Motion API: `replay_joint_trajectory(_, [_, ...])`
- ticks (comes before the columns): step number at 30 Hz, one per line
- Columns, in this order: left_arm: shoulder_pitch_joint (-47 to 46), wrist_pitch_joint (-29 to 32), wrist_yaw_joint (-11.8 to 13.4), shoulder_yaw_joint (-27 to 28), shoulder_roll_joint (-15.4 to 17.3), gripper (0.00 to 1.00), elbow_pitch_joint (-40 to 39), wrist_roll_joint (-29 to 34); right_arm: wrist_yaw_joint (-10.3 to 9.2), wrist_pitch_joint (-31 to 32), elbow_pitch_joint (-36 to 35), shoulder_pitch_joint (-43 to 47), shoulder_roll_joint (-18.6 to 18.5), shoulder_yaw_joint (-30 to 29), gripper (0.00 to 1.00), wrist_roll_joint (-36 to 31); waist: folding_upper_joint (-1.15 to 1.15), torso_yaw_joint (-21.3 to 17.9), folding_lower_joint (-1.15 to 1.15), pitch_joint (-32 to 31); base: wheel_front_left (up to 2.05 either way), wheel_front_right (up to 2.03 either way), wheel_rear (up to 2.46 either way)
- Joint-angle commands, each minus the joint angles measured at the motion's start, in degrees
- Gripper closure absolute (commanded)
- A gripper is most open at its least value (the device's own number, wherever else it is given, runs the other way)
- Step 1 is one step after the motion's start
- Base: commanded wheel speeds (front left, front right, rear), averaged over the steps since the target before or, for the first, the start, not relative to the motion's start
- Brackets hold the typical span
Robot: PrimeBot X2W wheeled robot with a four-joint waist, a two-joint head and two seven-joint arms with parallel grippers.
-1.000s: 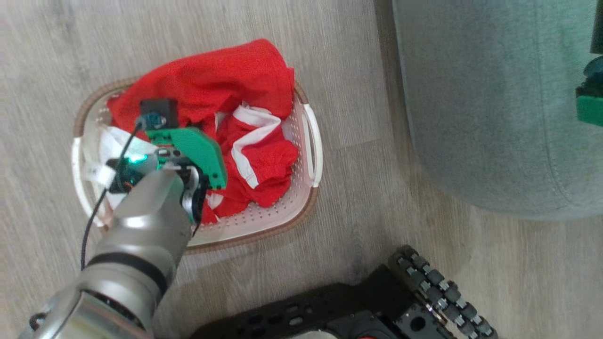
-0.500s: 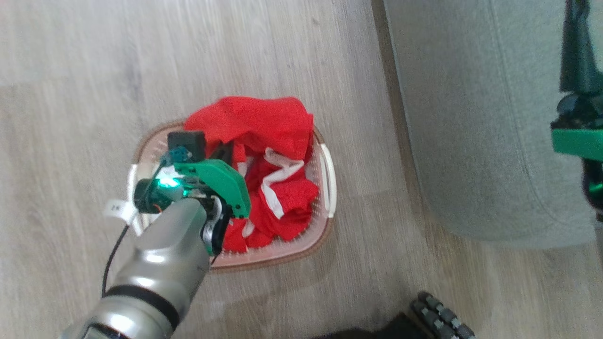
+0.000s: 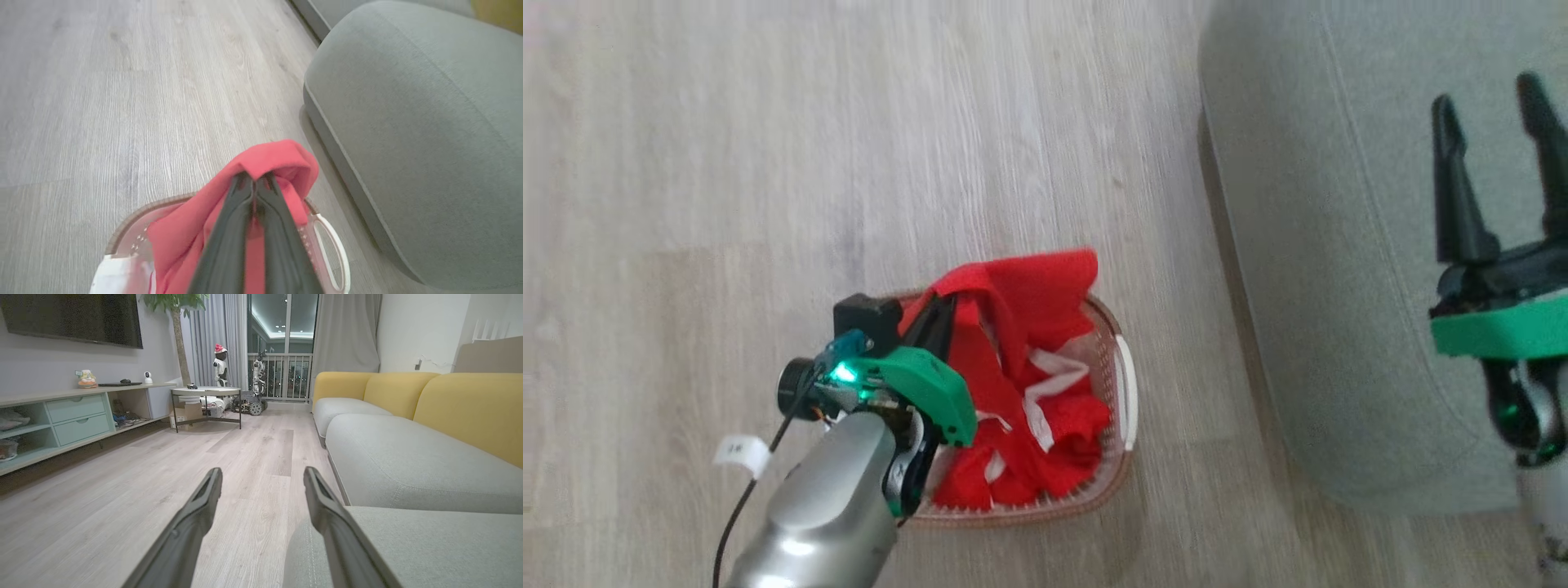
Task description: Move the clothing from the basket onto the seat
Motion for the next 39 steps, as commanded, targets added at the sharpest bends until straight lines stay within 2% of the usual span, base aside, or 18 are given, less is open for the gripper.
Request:
replay_joint_trajectory(1, [1.0,-0.8,-0.5,2.8,1.3,1.0,-3.8,1.4,-0.01,-0.3,-1.2,1.9,0.1,1.2,0.0,-0.9,-0.01,2.0,0.0,-4.8,0.0,0.0,0.0])
replay_joint_trajectory(10, [5.4,-0.8,-1.6,6.4,2.9,1.0,-15.0,5.0,-0.01,-0.3,0.2,6.1,2.3,2.9,0.0,-1.9,-0.01,2.8,0.0,-11.0,0.0,0.0,0.0])
replay_joint_trajectory(18, [4.8,-0.5,-1.4,6.6,4.0,1.0,-24.2,6.7,-0.01,-0.3,1.0,8.9,4.1,4.7,0.0,-2.3,-0.01,3.3,0.0,-13.8,0.0,0.0,0.0])
replay_joint_trajectory(31, [-2.7,7.8,0.1,6.5,7.0,1.0,-38.9,8.8,-0.01,-0.3,1.7,11.7,6.0,8.0,0.0,-2.4,-0.01,3.3,0.0,-16.4,0.0,0.0,0.0])
replay_joint_trajectory(37, [-3.7,10.2,0.5,6.3,7.4,1.0,-42.0,8.4,-0.01,-0.3,1.3,11.9,6.0,10.6,0.0,-2.0,-0.01,3.1,0.0,-16.8,0.0,0.0,0.0])
replay_joint_trajectory(39, [-3.8,10.6,0.4,6.0,7.3,1.0,-42.3,8.3,-0.01,-0.3,0.8,11.6,5.2,13.4,0.0,-1.6,-0.01,3.1,0.0,-16.8,0.0,0.0,0.0])
